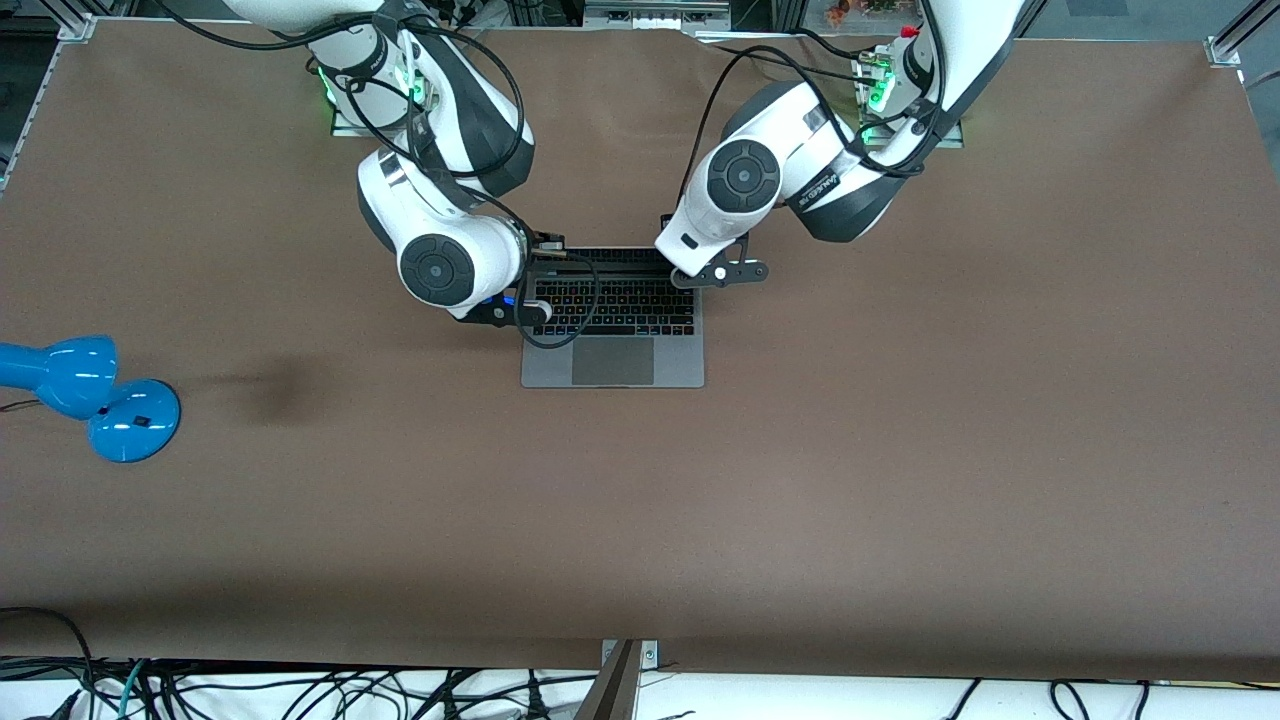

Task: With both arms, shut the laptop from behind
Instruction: 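Lower both grippers behind the laptop screen's back edge, then push the screen forward with both grippers, tilting it down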

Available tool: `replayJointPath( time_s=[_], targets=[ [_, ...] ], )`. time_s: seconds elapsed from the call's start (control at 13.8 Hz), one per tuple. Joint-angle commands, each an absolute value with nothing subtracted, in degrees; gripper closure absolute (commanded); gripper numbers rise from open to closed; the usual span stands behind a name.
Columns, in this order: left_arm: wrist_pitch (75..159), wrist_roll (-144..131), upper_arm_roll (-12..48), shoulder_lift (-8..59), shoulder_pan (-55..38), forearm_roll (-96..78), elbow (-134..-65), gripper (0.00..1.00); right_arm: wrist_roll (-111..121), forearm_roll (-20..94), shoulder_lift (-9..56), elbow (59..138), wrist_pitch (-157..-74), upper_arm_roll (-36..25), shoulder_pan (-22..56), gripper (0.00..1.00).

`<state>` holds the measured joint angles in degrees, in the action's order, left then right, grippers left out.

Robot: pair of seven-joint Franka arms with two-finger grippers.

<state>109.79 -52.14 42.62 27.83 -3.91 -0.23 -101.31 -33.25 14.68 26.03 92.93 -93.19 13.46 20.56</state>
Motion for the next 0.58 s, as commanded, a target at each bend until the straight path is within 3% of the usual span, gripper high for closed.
replayJointPath(
  time_s=[0.0, 0.51],
  targets=[
    [109.2, -52.0, 42.5, 31.0, -4.5, 1.5, -97.9, 1.00, -32.6, 13.6, 25.7, 93.0, -94.6, 13.5, 20.7, 0.95],
    [109.2, -51.4, 42.5, 31.7, -4.5, 1.8, -97.8, 1.00, -30.5, 12.1, 26.0, 93.0, -99.1, 13.4, 20.0, 0.95]
  ],
)
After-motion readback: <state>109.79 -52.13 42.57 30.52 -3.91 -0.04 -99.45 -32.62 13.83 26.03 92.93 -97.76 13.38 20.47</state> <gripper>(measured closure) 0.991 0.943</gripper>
